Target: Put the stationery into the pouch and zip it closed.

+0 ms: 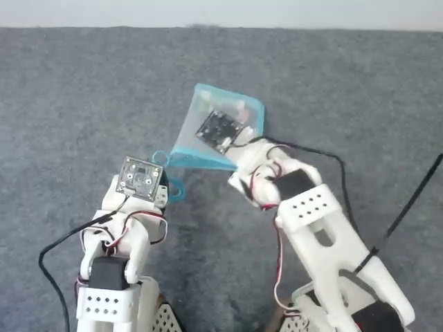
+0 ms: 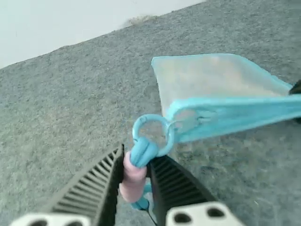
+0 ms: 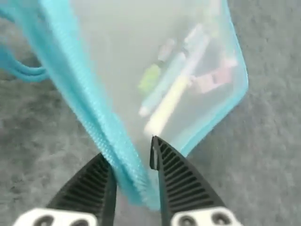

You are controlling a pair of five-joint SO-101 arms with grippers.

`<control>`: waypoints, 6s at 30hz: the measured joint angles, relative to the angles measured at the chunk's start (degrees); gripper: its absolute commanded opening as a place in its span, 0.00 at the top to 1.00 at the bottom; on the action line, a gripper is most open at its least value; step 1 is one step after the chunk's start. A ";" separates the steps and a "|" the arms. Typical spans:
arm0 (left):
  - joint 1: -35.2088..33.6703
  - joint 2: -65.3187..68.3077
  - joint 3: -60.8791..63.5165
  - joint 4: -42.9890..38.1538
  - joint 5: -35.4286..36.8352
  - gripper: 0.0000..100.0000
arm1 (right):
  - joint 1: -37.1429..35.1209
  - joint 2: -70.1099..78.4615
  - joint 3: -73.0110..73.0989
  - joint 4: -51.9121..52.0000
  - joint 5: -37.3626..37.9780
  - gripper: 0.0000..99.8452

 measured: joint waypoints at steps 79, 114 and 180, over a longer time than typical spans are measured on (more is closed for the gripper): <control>-5.89 -13.54 4.40 2.02 18.29 0.75 | 24.70 -45.19 38.07 11.60 -13.19 0.57; 6.42 -13.54 13.80 10.11 18.55 0.98 | 25.41 -48.53 52.66 -5.89 -13.19 0.95; 6.42 -13.54 13.80 22.15 18.55 0.98 | 25.14 -75.25 52.75 28.66 -13.19 0.95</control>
